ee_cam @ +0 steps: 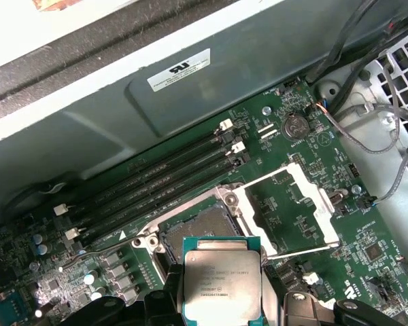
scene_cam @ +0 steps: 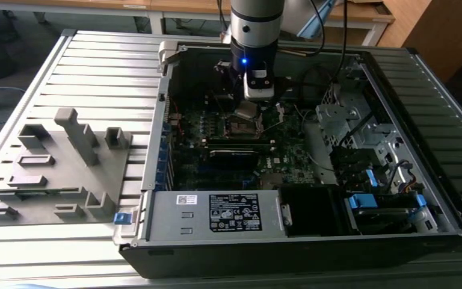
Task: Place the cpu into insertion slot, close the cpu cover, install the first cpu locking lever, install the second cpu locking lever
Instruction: 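Place the cpu into insertion slot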
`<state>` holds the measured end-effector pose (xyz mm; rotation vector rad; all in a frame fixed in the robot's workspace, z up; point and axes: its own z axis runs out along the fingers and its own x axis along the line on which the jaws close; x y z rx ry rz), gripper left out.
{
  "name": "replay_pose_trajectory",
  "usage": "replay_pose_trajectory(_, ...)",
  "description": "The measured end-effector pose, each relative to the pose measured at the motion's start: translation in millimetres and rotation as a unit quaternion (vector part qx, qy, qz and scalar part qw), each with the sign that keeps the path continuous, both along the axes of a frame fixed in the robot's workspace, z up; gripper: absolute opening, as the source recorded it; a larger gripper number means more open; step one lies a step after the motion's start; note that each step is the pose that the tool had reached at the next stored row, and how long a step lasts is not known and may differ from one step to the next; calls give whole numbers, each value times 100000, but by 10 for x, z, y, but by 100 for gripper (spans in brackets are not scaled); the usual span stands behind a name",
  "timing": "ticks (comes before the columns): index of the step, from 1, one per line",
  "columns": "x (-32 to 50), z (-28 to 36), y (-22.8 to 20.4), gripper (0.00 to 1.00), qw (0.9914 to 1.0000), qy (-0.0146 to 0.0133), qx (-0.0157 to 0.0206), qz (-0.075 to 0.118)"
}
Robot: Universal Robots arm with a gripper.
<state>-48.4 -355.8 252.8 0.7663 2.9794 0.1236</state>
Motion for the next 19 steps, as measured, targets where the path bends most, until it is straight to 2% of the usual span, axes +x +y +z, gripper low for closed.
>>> replay_pose_trajectory(19,0,0,0,54,99996,-1,-2,-875)
